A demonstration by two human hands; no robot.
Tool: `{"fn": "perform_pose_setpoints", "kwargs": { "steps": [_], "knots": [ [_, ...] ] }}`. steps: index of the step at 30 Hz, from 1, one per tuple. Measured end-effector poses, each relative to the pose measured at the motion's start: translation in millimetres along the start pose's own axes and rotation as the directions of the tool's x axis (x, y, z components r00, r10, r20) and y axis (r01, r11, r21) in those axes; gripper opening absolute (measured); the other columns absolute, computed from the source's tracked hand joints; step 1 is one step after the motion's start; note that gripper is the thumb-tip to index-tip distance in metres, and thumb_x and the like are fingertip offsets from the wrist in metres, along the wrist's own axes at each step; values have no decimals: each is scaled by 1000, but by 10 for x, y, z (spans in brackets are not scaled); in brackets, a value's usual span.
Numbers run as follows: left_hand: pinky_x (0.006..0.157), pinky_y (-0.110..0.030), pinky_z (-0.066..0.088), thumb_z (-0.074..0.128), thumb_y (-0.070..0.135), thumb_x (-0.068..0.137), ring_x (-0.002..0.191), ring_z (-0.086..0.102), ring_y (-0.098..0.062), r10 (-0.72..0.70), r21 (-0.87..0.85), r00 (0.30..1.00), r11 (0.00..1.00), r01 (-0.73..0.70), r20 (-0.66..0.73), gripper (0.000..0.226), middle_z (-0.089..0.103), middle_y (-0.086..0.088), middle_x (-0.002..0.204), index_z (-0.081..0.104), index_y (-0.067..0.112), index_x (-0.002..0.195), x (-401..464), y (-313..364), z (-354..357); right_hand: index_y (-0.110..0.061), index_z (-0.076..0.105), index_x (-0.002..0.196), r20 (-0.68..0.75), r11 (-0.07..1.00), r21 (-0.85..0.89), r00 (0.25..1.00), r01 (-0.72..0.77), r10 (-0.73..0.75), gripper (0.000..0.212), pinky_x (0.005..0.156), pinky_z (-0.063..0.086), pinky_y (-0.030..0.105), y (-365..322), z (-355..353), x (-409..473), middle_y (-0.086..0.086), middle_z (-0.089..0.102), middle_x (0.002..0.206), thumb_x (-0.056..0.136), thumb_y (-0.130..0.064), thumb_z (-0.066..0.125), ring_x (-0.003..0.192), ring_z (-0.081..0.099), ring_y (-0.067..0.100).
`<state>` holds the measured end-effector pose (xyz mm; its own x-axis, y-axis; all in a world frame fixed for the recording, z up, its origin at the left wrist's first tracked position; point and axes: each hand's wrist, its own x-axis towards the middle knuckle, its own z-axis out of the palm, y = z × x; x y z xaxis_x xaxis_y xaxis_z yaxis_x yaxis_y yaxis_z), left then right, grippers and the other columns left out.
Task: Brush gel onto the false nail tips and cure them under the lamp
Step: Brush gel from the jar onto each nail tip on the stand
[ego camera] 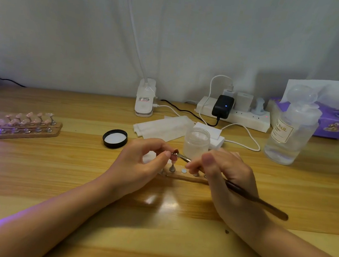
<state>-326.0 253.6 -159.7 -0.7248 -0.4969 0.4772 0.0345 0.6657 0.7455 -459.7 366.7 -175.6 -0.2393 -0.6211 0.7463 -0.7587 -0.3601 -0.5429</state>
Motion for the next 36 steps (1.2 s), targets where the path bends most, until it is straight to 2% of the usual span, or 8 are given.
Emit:
{"fn": "perform_pose_setpoints", "kwargs": {
  "steps": [4, 8, 13, 19, 25, 30, 34, 36],
  "knots": [
    [72, -6, 39, 50, 15, 81, 78, 60, 5, -12, -16, 1000, 1000, 12, -2, 20, 65, 14, 72, 63, 28, 73, 1, -3, 6, -34, 57, 67, -62, 998, 53, 998, -28, 31, 45, 72, 38, 20, -6, -14, -20, -9, 58, 59, 96, -46, 25, 69, 56, 3],
    [72, -9, 41, 50, 14, 81, 77, 60, -1, 6, -2, 1000, 1000, -6, -2, 20, 65, 12, 74, 63, 27, 73, 1, -1, 5, -27, 63, 79, -19, 1000, -4, 1000, 9, -9, 42, 76, 37, 16, -20, -4, 4, -16, 60, 71, 96, -43, 28, 76, 56, -4],
    [72, -6, 40, 50, 15, 81, 78, 60, 2, 3, 0, 1000, 1000, -3, -3, 19, 65, 13, 73, 63, 27, 73, 2, 9, 11, -29, 59, 68, -67, 998, 52, 997, -27, 30, 46, 72, 40, 26, -13, -16, -19, -9, 60, 61, 96, -44, 26, 68, 57, 2],
    [71, -10, 42, 50, 15, 81, 76, 60, -3, 10, 11, 1000, 1000, -10, -3, 19, 66, 9, 74, 64, 25, 74, 4, 1, 6, -21, 67, 77, -6, 1000, -3, 1000, -9, 9, 46, 75, 36, 14, -20, -2, 12, -14, 60, 71, 95, -42, 29, 75, 55, -4],
    [74, -5, 40, 52, 10, 85, 83, 60, 6, 14, 15, 1000, 1000, -14, 2, 21, 65, 15, 77, 64, 24, 74, 9, -3, 12, -29, 59, 66, -62, 996, 63, 995, -69, 73, 40, 72, 36, 17, -10, -26, -28, -11, 57, 59, 94, -31, 30, 68, 55, -1],
    [71, -9, 41, 49, 17, 83, 77, 60, -2, 2, 14, 1000, 1000, -2, 4, 18, 66, 8, 76, 65, 22, 75, 6, -10, 7, -23, 65, 77, 1, 1000, 2, 1000, -17, 17, 46, 77, 35, 11, -31, -9, 14, -18, 58, 70, 96, -43, 28, 76, 56, -4],
    [72, -8, 42, 51, 16, 86, 79, 60, 1, 4, -21, 1000, 1000, -4, 0, 18, 66, 11, 79, 63, 26, 76, 3, -28, 3, -28, 61, 67, -41, 995, 83, 997, -64, 68, 49, 73, 39, 18, -29, -27, -13, -9, 60, 61, 95, -48, 26, 69, 57, 2],
    [72, -8, 41, 53, 13, 91, 79, 59, 1, 10, -22, 1000, 1000, -10, 6, 20, 64, 12, 77, 63, 25, 79, 0, -40, -3, -32, 59, 69, -63, 994, 94, 996, -63, 69, 44, 71, 40, 19, -38, -26, -16, -11, 60, 62, 95, -47, 26, 70, 57, 0]
  ]
}}
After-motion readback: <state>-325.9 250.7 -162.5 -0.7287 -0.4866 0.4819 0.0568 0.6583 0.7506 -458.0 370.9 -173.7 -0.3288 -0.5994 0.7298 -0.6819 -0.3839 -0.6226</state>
